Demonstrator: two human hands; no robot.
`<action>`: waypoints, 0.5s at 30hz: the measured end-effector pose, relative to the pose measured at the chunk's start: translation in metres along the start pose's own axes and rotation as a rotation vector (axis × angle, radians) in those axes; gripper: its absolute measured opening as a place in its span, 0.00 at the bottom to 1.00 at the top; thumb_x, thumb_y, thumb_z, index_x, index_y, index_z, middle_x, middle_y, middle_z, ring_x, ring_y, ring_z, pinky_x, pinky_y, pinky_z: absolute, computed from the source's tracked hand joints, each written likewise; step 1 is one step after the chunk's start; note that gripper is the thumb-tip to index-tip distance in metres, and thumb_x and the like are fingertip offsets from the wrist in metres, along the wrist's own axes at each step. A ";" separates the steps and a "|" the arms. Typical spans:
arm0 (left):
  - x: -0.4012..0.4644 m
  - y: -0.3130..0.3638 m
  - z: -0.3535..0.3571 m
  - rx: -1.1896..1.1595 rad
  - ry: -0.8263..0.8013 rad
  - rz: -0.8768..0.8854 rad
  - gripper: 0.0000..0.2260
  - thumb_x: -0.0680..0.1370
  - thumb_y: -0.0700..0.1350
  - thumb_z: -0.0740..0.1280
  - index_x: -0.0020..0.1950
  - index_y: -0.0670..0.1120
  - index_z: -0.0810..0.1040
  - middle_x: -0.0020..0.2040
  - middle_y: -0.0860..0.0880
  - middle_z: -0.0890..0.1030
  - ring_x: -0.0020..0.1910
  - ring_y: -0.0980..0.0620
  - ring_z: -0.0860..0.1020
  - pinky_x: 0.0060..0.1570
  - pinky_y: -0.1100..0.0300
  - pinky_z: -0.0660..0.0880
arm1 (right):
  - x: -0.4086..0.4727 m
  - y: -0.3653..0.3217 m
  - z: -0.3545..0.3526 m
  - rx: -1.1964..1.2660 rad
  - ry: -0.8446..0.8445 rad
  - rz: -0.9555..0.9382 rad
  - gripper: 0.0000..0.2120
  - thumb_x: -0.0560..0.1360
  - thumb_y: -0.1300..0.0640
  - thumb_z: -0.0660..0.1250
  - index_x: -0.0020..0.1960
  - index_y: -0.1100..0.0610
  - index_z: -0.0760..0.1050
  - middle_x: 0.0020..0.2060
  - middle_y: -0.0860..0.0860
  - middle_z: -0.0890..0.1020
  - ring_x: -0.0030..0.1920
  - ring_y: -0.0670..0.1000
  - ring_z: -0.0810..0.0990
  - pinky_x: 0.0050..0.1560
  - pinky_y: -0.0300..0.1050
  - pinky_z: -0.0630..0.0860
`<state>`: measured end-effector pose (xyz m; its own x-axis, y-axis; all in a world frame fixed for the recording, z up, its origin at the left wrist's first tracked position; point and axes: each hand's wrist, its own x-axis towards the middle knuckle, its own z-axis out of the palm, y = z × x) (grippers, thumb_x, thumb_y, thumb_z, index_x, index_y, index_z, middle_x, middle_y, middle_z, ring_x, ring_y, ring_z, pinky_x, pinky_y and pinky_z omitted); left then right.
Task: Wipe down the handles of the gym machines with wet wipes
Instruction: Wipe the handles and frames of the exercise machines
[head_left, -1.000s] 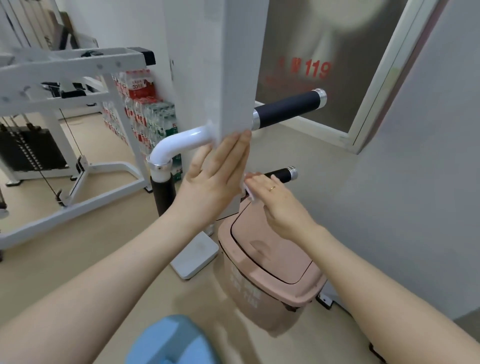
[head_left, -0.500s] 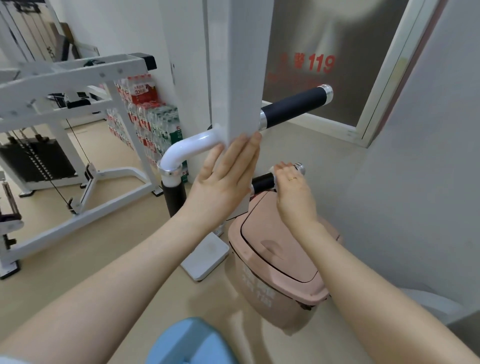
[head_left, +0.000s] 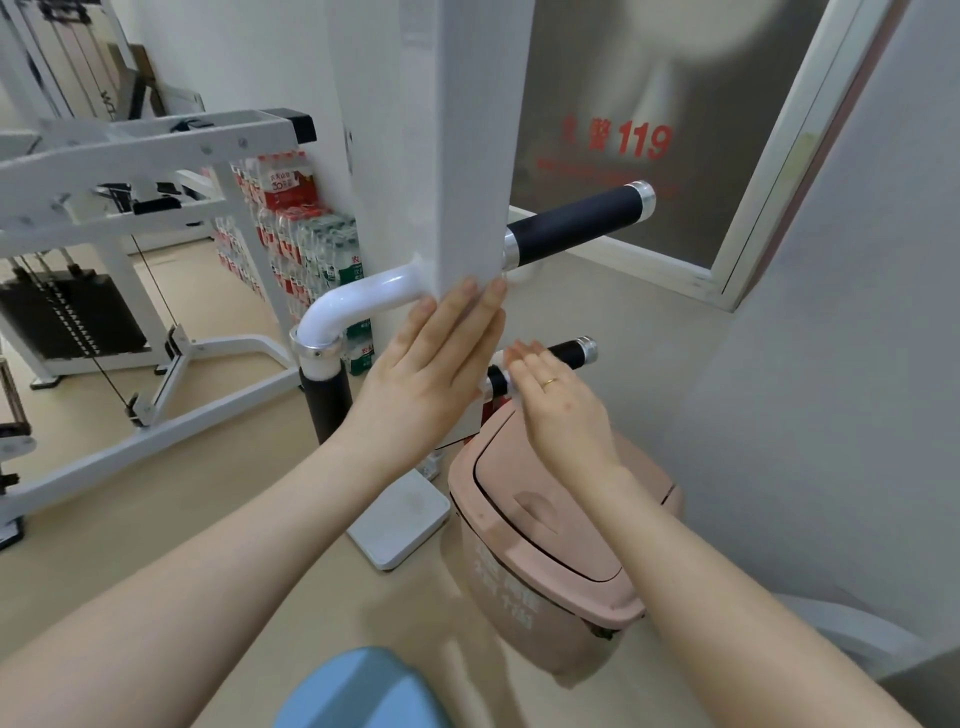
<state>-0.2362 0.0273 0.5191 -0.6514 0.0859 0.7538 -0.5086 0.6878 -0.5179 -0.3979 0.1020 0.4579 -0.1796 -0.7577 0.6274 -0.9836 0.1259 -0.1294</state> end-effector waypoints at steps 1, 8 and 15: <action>0.000 -0.001 0.000 0.001 -0.003 0.002 0.24 0.72 0.39 0.68 0.67 0.38 0.68 0.70 0.41 0.69 0.70 0.42 0.61 0.71 0.50 0.52 | 0.002 0.008 0.000 0.026 0.007 0.063 0.16 0.77 0.62 0.54 0.62 0.61 0.73 0.61 0.56 0.77 0.64 0.56 0.74 0.61 0.50 0.73; 0.003 0.005 0.001 -0.007 0.007 -0.019 0.24 0.71 0.38 0.68 0.67 0.37 0.69 0.69 0.41 0.70 0.70 0.42 0.61 0.71 0.49 0.52 | 0.008 0.016 0.007 0.196 0.131 0.440 0.19 0.78 0.68 0.53 0.66 0.57 0.66 0.69 0.53 0.67 0.71 0.55 0.61 0.71 0.46 0.60; 0.002 0.003 0.005 -0.004 0.010 -0.015 0.24 0.71 0.38 0.68 0.67 0.38 0.69 0.69 0.42 0.70 0.69 0.42 0.61 0.71 0.48 0.52 | 0.018 -0.009 0.000 0.828 0.361 1.068 0.09 0.80 0.62 0.56 0.51 0.62 0.75 0.36 0.50 0.76 0.39 0.51 0.73 0.37 0.35 0.65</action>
<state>-0.2419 0.0260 0.5166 -0.6380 0.0829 0.7656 -0.5158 0.6922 -0.5048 -0.3921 0.0876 0.4700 -0.9449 -0.3166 0.0835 -0.0961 0.0243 -0.9951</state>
